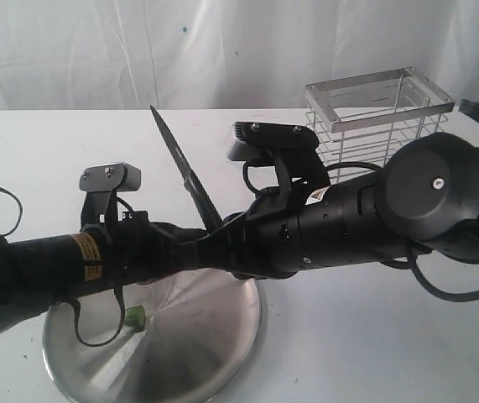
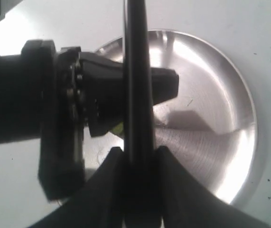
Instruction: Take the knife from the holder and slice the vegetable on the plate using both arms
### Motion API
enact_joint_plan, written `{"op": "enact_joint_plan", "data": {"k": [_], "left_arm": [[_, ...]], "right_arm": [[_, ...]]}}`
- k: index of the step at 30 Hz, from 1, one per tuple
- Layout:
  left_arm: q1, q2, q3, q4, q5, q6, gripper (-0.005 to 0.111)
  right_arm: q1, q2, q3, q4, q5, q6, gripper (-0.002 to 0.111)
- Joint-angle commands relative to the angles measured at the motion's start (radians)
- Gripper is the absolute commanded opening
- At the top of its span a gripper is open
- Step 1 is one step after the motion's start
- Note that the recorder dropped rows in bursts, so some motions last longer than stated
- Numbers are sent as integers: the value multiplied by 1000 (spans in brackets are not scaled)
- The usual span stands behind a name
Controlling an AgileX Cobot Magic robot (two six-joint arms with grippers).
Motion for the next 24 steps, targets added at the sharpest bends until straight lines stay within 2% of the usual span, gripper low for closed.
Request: {"op": "enact_joint_plan", "data": {"k": [1,4,7,10,13,14,15,17,18,19,21,24], "left_arm": [[66,-5,-3,-72,12,44,0],[190,-5,-3,-11,-27,-34,0],[268,-5,7,109,-32,-66,0],[329,-7,75,108,-184,-131,0],[342,-7,102,166,-298,-201,0],[342,-7,106,244,-316,-237,0],[342,-7,116,262,-328,-248,0],[342,-7,154,211,-391,-252,0],[342,-7,182,149,-411,-252,0],[344,-7,217,24,-411,-252,0],[348,-7,238,-63,-411,-277,0],[365,-31,227,14,-411,-304,0]], "right_arm": [[0,-1,-1,-10,41,3,0],[0,-1,-1,-10,43,6,0],[-2,-1,-1,-10,52,70,0],[-2,1,-1,-27,126,71,0],[-2,1,-1,-32,162,65,0],[-2,1,-1,-32,165,63,0],[-2,1,-1,-32,165,63,0],[-2,1,-1,-38,170,63,0],[-2,1,-1,-46,183,63,0],[-2,1,-1,-48,210,77,0],[-2,-1,-3,-63,264,134,0],[-2,-3,-37,-157,370,153,0]]}}
